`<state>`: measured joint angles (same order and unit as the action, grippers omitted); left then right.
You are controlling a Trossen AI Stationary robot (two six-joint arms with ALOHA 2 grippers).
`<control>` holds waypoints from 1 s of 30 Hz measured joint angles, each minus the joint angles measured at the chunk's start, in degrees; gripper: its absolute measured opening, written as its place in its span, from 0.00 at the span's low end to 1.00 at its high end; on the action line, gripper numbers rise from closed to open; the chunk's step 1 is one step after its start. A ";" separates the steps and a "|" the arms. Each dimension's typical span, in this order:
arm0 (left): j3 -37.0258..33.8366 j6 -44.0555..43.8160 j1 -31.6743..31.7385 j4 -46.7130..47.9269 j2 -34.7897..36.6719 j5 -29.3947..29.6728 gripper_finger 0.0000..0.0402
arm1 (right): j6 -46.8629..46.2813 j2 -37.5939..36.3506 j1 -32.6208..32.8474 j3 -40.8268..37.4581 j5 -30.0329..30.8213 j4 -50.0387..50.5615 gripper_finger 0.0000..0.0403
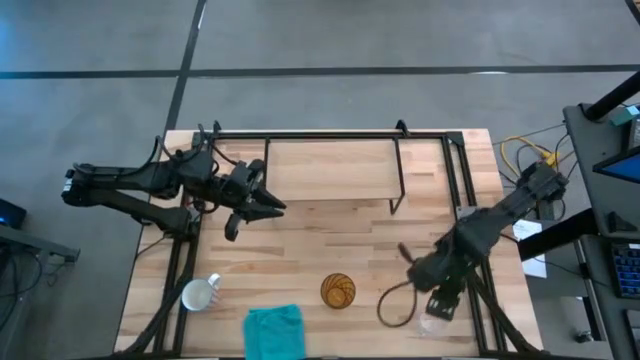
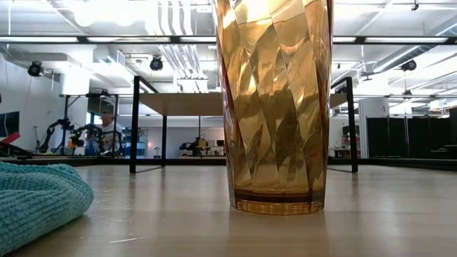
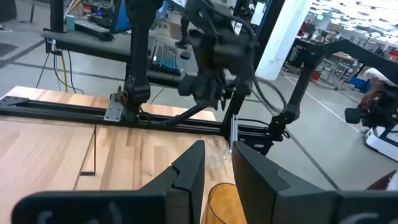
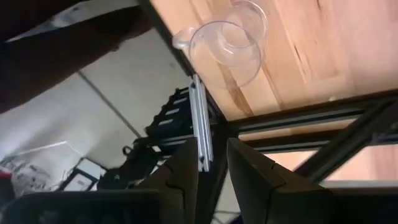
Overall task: Stack small to large cups/mugs on shelf
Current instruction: Put the transparent mug on the shelf
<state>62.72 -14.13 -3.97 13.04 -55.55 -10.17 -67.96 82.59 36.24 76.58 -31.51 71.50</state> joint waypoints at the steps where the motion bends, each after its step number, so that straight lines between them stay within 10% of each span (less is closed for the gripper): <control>1: -0.04 0.00 -0.02 0.04 0.00 0.00 0.17 | -0.64 1.52 0.56 0.00 -0.01 -0.54 0.20; 30: -0.28 -0.45 -0.02 0.02 3.42 -0.09 0.17 | 11.06 20.63 1.58 -0.31 5.22 1.79 0.20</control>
<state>62.43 -14.58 -3.99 13.06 -52.13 -10.26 -56.91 103.22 37.82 76.27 -26.29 73.30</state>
